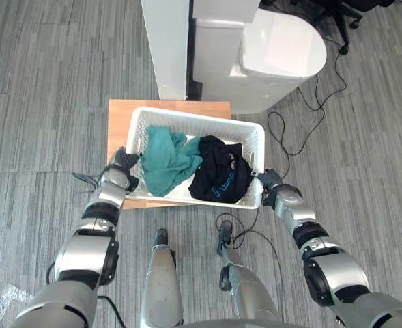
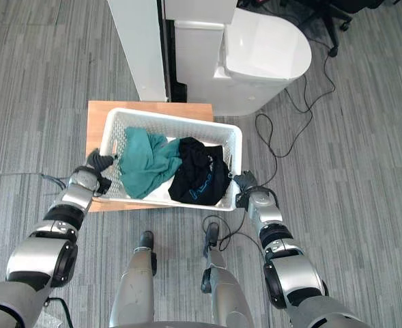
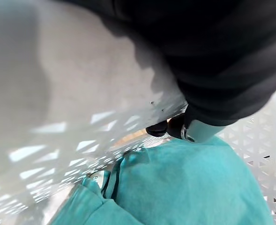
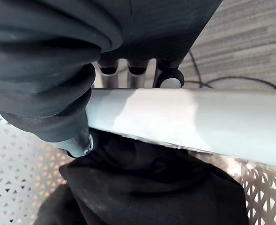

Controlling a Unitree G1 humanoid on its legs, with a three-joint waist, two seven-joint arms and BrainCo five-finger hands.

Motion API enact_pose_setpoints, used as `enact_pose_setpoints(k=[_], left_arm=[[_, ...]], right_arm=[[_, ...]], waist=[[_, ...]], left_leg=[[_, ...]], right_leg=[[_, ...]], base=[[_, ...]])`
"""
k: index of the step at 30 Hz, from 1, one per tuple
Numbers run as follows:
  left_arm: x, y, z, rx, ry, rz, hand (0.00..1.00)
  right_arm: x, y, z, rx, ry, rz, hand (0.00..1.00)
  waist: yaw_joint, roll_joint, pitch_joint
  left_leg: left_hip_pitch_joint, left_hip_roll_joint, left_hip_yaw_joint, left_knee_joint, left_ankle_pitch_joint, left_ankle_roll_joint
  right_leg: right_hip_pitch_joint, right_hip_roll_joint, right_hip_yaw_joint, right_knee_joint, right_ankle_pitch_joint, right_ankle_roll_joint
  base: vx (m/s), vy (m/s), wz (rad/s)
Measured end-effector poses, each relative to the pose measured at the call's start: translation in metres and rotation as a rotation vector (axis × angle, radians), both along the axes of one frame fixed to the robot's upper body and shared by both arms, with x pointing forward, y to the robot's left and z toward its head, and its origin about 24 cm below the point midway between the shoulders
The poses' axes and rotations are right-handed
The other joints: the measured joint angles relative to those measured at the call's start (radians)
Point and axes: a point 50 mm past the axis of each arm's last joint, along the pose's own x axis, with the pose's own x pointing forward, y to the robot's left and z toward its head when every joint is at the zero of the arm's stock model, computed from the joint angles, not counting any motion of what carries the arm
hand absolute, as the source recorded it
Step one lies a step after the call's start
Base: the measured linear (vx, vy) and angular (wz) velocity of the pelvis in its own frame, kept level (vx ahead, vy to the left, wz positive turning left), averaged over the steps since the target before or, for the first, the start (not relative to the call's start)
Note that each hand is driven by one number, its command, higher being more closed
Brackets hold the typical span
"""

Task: Pick up the laundry basket with both hands and put the clothes into the washing machine.

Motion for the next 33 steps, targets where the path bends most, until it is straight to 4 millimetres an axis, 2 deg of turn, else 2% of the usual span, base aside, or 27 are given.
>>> enact_pose_setpoints(k=[3, 5, 7, 9, 10, 12, 15, 20, 25, 29, 33], left_arm=[[-0.024, -0.008, -0.033, -0.080, 0.042, -0.007, 1.00], [-0.051, -0.025, -0.060, -0.155, 0.068, -0.039, 1.00], [-0.069, -0.033, -0.069, -0.202, 0.066, -0.059, 1.00], [-0.092, -0.039, -0.068, -0.232, 0.037, -0.105, 1.00], [-0.096, -0.040, -0.068, -0.238, 0.029, -0.111, 1.00], [-0.110, -0.044, -0.064, -0.260, -0.001, -0.124, 1.00], [-0.124, -0.046, -0.059, -0.302, -0.039, -0.119, 1.00], [-0.143, -0.048, -0.062, -0.331, -0.031, -0.111, 1.00], [-0.169, -0.055, -0.082, -0.389, 0.064, -0.098, 1.00], [-0.177, -0.058, -0.090, -0.396, 0.106, -0.099, 1.00], [-0.179, -0.063, -0.096, -0.400, 0.141, -0.106, 1.00]], right_arm=[[-0.016, -0.014, -0.013, -0.013, 0.016, -0.025, 1.00], [-0.034, -0.034, -0.024, -0.034, 0.030, -0.066, 1.00], [-0.045, -0.042, -0.027, -0.024, 0.020, -0.097, 1.00], [-0.063, -0.050, -0.033, -0.010, 0.009, -0.122, 1.00], [-0.067, -0.051, -0.034, -0.007, 0.007, -0.123, 1.00], [-0.080, -0.057, -0.035, 0.008, -0.009, -0.129, 1.00], [-0.102, -0.059, -0.040, 0.037, -0.021, -0.140, 1.00], [-0.133, -0.056, -0.056, 0.094, 0.013, -0.187, 1.00], [-0.172, -0.058, -0.080, 0.134, 0.118, -0.254, 1.00], [-0.187, -0.054, -0.091, 0.152, 0.173, -0.271, 1.00], [-0.188, -0.053, -0.094, 0.145, 0.198, -0.269, 1.00]], waist=[[-0.006, 0.010, -0.030], [-0.018, 0.028, -0.044], [-0.026, 0.038, -0.053], [-0.023, 0.052, -0.090], [-0.022, 0.057, -0.101], [-0.021, 0.092, -0.142], [-0.022, 0.123, -0.186], [-0.024, 0.122, -0.230], [-0.027, 0.118, -0.239], [-0.032, 0.117, -0.241], [-0.050, 0.121, -0.243]], left_leg=[[0.041, -0.022, -0.011, -0.041, 0.009, 0.003], [0.092, -0.047, -0.033, -0.091, 0.026, 0.011], [0.124, -0.058, -0.051, -0.120, 0.033, 0.011], [0.162, -0.067, -0.057, -0.161, 0.042, 0.015], [0.172, -0.070, -0.058, -0.171, 0.045, 0.017], [0.216, -0.082, -0.066, -0.206, 0.051, 0.025], [0.269, -0.094, -0.078, -0.244, 0.056, 0.032], [0.323, -0.095, -0.077, -0.283, 0.060, 0.035], [0.384, -0.095, -0.053, -0.317, 0.068, 0.038], [0.401, -0.097, -0.045, -0.345, 0.088, 0.037], [0.416, -0.076, -0.021, -0.345, 0.096, 0.030]], right_leg=[[0.027, -0.015, -0.010, 0.000, -0.016, 0.003], [0.072, -0.034, -0.039, -0.001, -0.033, 0.010], [0.100, -0.042, -0.051, -0.001, -0.034, 0.012], [0.127, -0.046, -0.055, -0.001, -0.037, 0.016], [0.132, -0.047, -0.056, -0.001, -0.038, 0.017], [0.167, -0.058, -0.069, 0.000, -0.040, 0.020], [0.210, -0.069, -0.077, 0.001, -0.050, 0.033], [0.243, -0.071, -0.076, 0.002, -0.055, 0.039], [0.277, -0.073, -0.069, 0.000, -0.055, 0.040], [0.283, -0.075, -0.068, -0.014, -0.055, 0.039], [0.302, -0.062, -0.041, -0.027, -0.066, 0.024]], base=[[0.08, 0.004, 0.20], [0.11, 0.033, 0.45], [0.10, 0.028, 0.37], [0.12, 0.031, 0.26], [0.10, 0.021, 0.19], [0.10, 0.042, 0.23], [0.08, 0.037, 0.19], [0.05, 0.023, 0.00], [0.01, 0.006, -0.10], [-0.04, -0.011, -0.08], [-0.08, -0.052, -0.05]])
